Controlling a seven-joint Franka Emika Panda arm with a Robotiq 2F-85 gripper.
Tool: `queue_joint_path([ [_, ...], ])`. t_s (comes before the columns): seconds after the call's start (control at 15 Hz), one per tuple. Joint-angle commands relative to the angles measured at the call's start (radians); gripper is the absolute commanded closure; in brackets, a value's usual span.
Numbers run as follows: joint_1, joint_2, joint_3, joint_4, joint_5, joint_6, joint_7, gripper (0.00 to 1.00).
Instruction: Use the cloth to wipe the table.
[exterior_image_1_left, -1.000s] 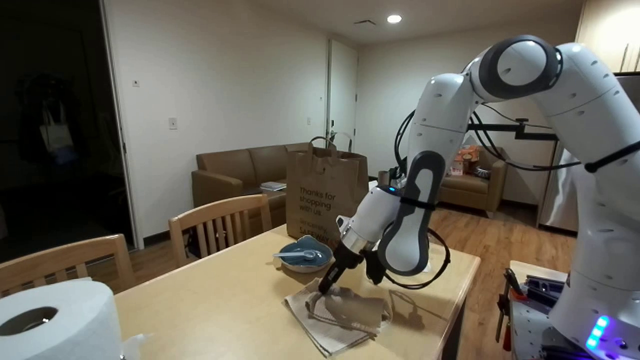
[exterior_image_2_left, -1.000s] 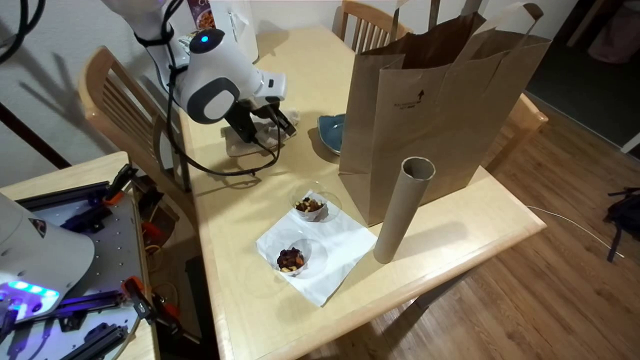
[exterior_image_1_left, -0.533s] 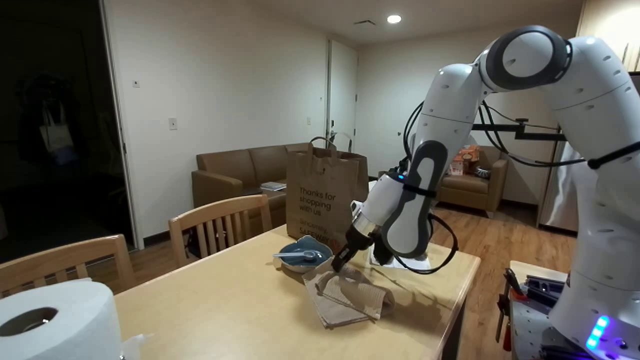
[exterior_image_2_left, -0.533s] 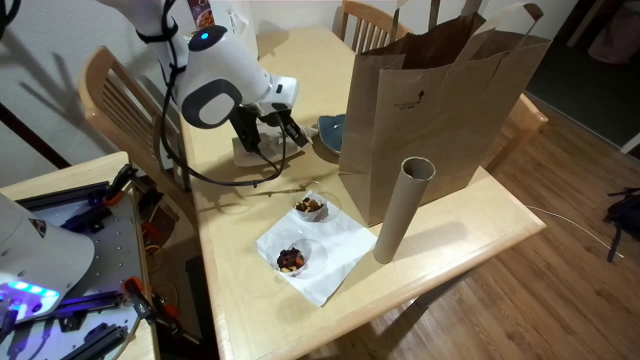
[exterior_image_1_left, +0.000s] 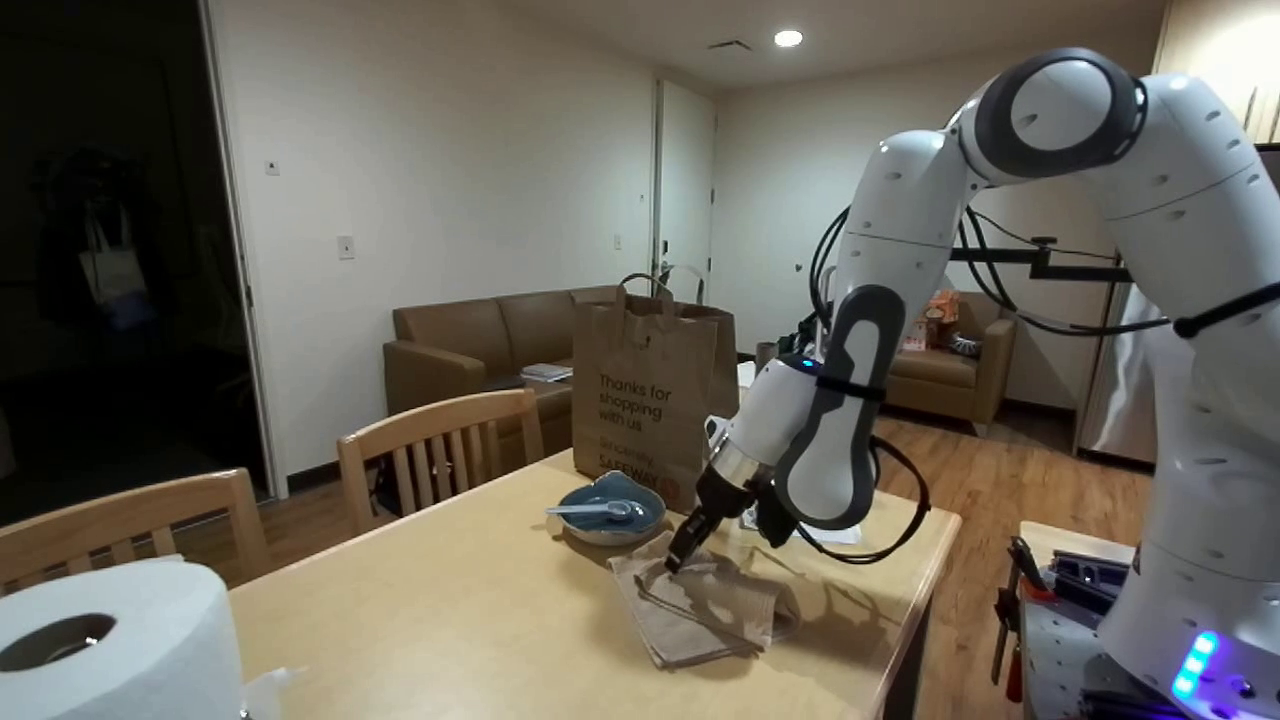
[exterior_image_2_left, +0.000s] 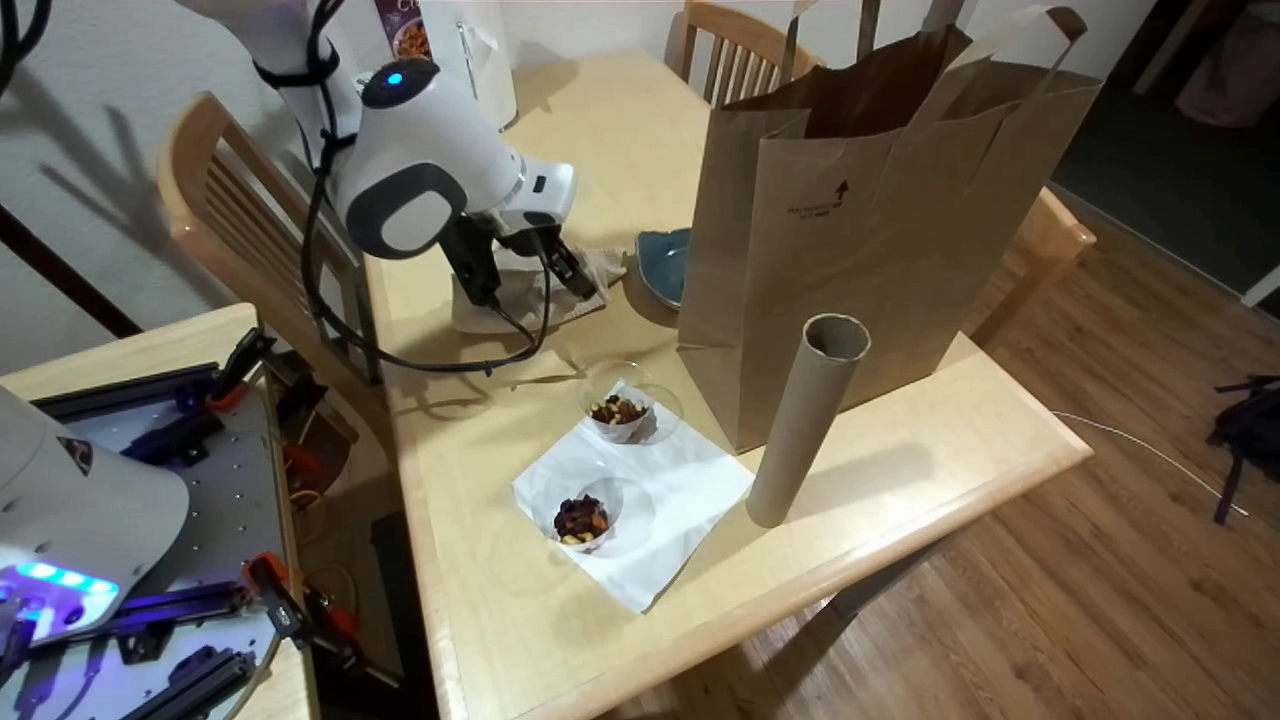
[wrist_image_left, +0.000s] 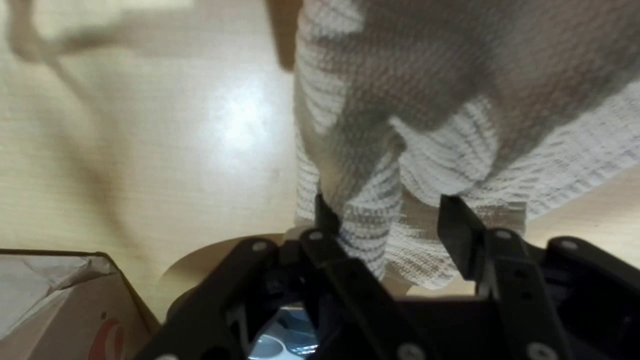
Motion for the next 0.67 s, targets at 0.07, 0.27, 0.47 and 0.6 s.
queue_joint_path([
  [0.07, 0.008, -0.015, 0.042, 0.002, -0.003, 0.0, 0.006, 0.05],
  [0.27, 0.027, -0.039, 0.065, -0.002, 0.004, 0.0, 0.014, 0.0],
  [0.47, 0.089, -0.071, 0.049, -0.05, 0.036, -0.025, 0.011, 0.0],
  [0.6, 0.044, -0.117, 0.125, -0.074, 0.02, -0.154, 0.052, 0.0],
])
